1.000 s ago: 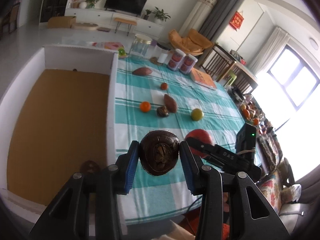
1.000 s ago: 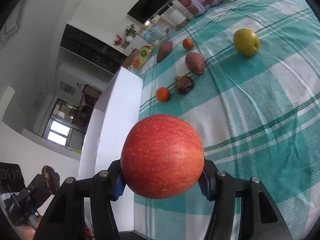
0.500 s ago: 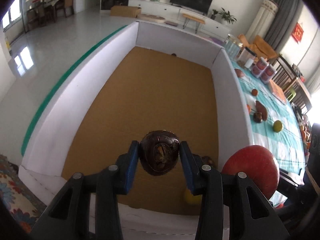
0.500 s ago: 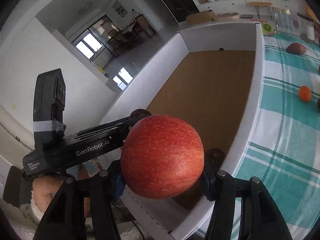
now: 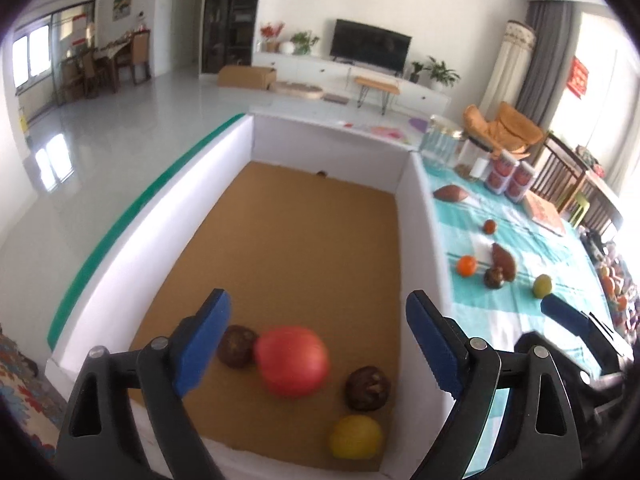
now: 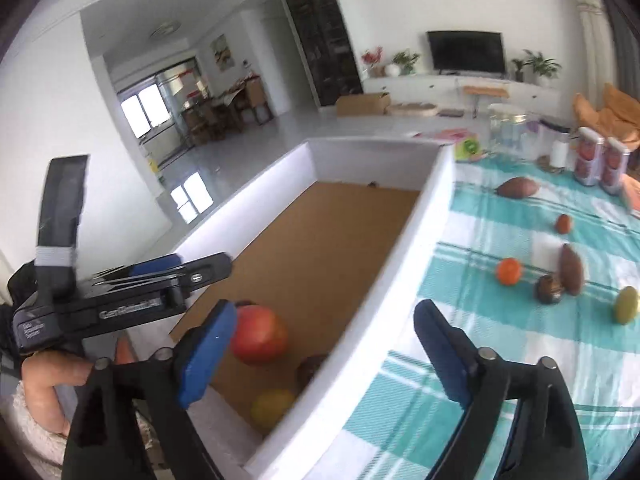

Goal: Organize fruits

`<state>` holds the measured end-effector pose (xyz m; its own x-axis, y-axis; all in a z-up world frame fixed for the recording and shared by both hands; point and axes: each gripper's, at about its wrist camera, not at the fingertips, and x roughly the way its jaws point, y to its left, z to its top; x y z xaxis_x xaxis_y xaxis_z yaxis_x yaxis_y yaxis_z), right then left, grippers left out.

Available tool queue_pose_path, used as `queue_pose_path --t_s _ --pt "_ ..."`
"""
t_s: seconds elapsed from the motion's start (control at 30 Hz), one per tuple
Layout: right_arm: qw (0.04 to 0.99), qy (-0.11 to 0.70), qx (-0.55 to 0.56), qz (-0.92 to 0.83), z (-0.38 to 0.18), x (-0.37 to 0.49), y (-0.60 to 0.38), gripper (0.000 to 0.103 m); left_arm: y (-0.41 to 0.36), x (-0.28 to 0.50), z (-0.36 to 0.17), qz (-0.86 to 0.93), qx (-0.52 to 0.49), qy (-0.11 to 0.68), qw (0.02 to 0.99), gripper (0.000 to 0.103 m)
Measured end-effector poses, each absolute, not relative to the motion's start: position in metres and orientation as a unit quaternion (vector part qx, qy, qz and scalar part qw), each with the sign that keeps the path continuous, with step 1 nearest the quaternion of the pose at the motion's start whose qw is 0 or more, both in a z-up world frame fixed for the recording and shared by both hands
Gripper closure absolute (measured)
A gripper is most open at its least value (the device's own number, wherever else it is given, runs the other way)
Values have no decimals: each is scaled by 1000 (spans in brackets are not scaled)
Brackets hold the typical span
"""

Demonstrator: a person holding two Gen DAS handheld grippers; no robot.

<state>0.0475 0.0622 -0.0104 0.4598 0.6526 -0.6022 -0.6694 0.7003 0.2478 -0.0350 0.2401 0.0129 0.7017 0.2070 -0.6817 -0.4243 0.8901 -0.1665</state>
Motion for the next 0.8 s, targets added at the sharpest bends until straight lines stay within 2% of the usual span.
queue_pose_path --t_s 0.13,0.33,0.43,0.5,0.6,0.8 --pt "901 358 -3 243 -39 88 -23 1 172 -20 24 70 -142 334 929 11" --pt "900 433 11 50 -121 134 -146 1 53 23 -15 -116 -115 415 895 9" --pt "889 441 120 9 -128 136 -200 1 11 44 -47 -129 -68 428 892 9" --pt "897 424 124 -19 -123 129 -210 1 -4 61 -70 -115 -39 437 891 9" --pt "889 440 121 -29 -128 123 -212 1 -1 80 -98 -82 -23 448 890 9" --pt "885 458 68 -55 -143 131 -197 1 18 102 -126 -38 -3 451 891 10"
